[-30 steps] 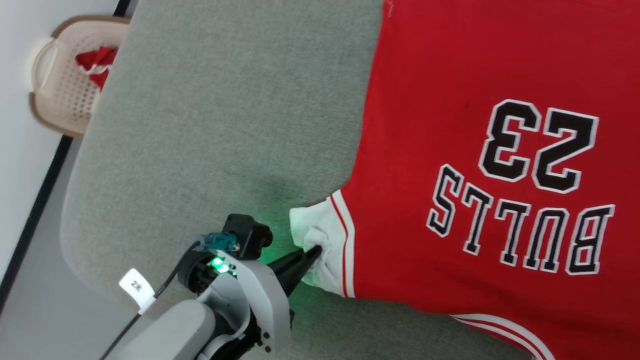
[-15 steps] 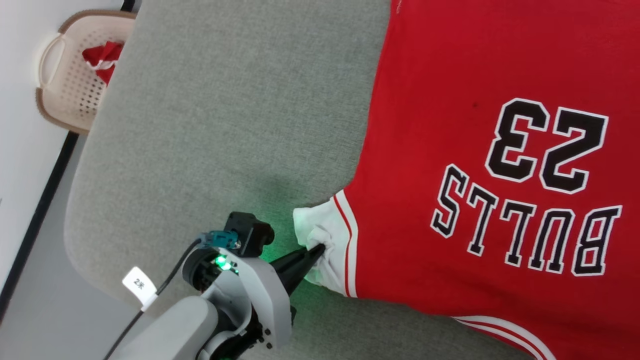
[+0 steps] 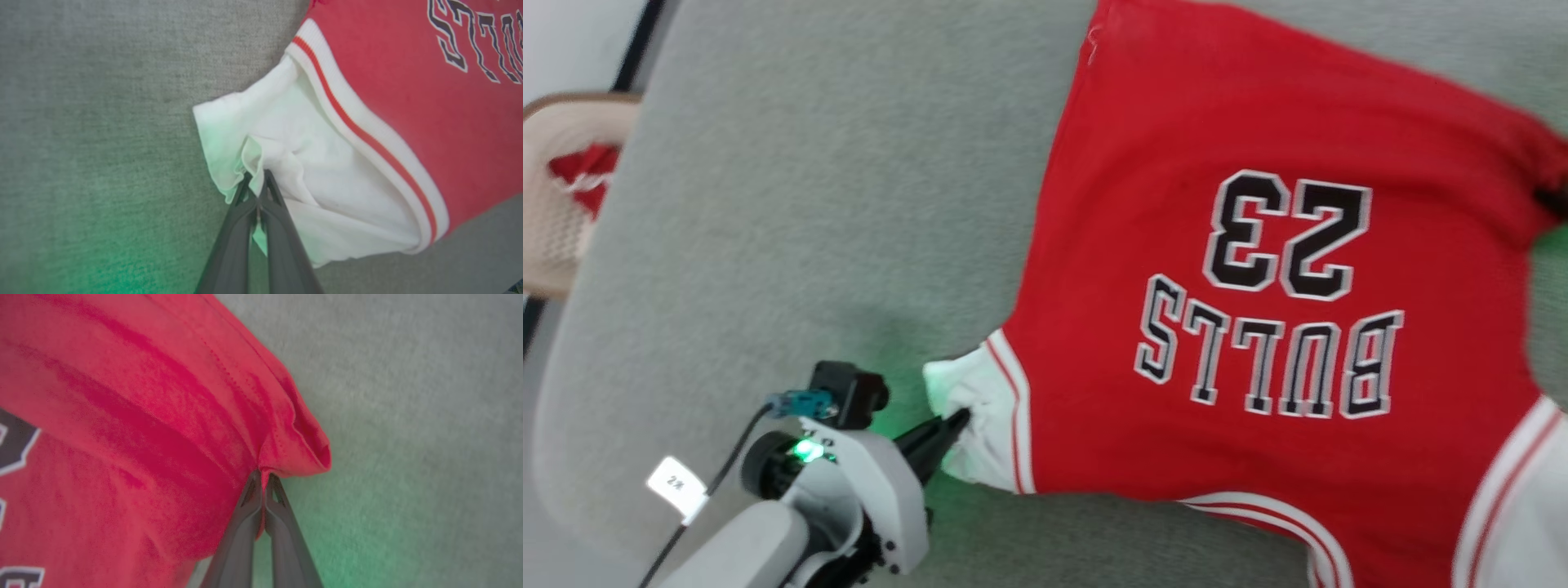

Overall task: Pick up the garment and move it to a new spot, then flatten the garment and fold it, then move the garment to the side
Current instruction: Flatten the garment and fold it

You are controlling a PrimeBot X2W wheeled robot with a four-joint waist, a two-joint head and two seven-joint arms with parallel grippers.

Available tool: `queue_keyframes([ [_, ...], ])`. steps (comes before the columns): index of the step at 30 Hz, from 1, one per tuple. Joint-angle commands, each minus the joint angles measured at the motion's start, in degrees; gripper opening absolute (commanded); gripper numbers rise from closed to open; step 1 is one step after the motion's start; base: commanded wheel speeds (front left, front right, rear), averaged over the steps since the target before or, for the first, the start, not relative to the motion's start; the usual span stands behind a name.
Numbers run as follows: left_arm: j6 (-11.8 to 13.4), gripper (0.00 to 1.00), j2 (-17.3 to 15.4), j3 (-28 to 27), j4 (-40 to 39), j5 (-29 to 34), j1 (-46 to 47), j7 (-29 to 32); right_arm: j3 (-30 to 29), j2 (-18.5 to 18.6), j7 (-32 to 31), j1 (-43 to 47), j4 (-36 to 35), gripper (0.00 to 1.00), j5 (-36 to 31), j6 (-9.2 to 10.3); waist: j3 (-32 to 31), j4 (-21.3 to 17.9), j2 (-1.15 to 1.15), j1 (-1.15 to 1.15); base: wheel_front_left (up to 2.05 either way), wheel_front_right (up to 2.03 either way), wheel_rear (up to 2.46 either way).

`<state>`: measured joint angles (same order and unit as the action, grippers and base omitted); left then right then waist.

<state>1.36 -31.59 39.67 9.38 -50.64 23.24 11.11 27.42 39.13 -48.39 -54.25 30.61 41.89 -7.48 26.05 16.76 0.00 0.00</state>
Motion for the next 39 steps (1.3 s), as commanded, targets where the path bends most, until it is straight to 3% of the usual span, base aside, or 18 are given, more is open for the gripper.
queue_keyframes([
  [1,3.1,0.0,-1.6,-0.8,3.1,-0.2,-1.2,1.2,1.0,1.2,-1.5,6.5,-1.1,0.0,1.0,-0.01,-3.7,-4.8,0.0,0.0,0.0,0.0,0.0],
  [8,4.1,0.0,-3.6,-1.4,0.5,-0.9,-3.0,1.8,-3.5,4.1,0.4,21.3,-12.8,0.0,5.1,0.01,-6.4,-9.2,0.0,0.0,0.0,0.0,0.0],
  [14,4.7,0.0,-4.8,-1.5,-1.7,-1.6,-5.0,2.2,-9.9,3.3,2.0,36.7,-17.5,0.0,5.3,0.03,-8.5,-11.1,0.0,0.0,0.0,0.0,0.0],
  [21,5.4,0.0,-6.1,-1.9,-3.5,-2.3,-7.0,2.2,-17.0,-1.1,3.4,50.0,-20.4,0.0,1.0,0.05,-9.7,-12.1,0.0,0.0,0.0,0.0,0.0],
  [29,5.4,0.0,-6.1,-1.7,-3.5,-2.8,-7.3,2.6,-19.2,-7.4,4.9,53.2,-17.3,0.01,-3.8,0.05,-10.7,-12.7,0.0,0.0,0.0,0.0,0.0],
  [30,5.3,0.0,-6.1,-1.6,-3.5,-2.8,-7.3,2.6,-19.0,-7.6,5.3,53.1,-16.8,0.32,-4.7,0.06,-10.8,-12.6,0.0,0.0,0.0,0.0,0.0],
  [31,5.3,0.0,-6.1,-1.6,-3.5,-2.8,-7.2,2.7,-18.7,-7.8,5.6,53.0,-16.2,0.45,-5.1,0.08,-11.0,-12.6,0.0,0.0,0.0,0.0,0.0],
  [32,5.2,0.0,-6.1,-1.6,-3.5,-2.9,-7.2,2.7,-18.3,-8.0,5.6,53.0,-15.9,0.78,-5.2,0.08,-11.2,-12.6,0.0,0.0,0.0,0.0,0.0],
  [33,5.2,0.0,-6.1,-1.6,-3.5,-2.9,-7.2,2.8,-18.2,-8.2,5.5,52.9,-15.9,1.0,-5.1,0.07,-11.3,-12.6,0.0,0.0,0.0,0.0,0.0],
  [39,5.8,0.0,-6.8,-1.8,-3.9,-3.3,-8.0,2.6,-20.1,-7.3,5.3,51.5,-22.9,1.0,-5.2,0.07,-12.1,-12.8,0.0,0.0,0.0,0.0,0.0],
])
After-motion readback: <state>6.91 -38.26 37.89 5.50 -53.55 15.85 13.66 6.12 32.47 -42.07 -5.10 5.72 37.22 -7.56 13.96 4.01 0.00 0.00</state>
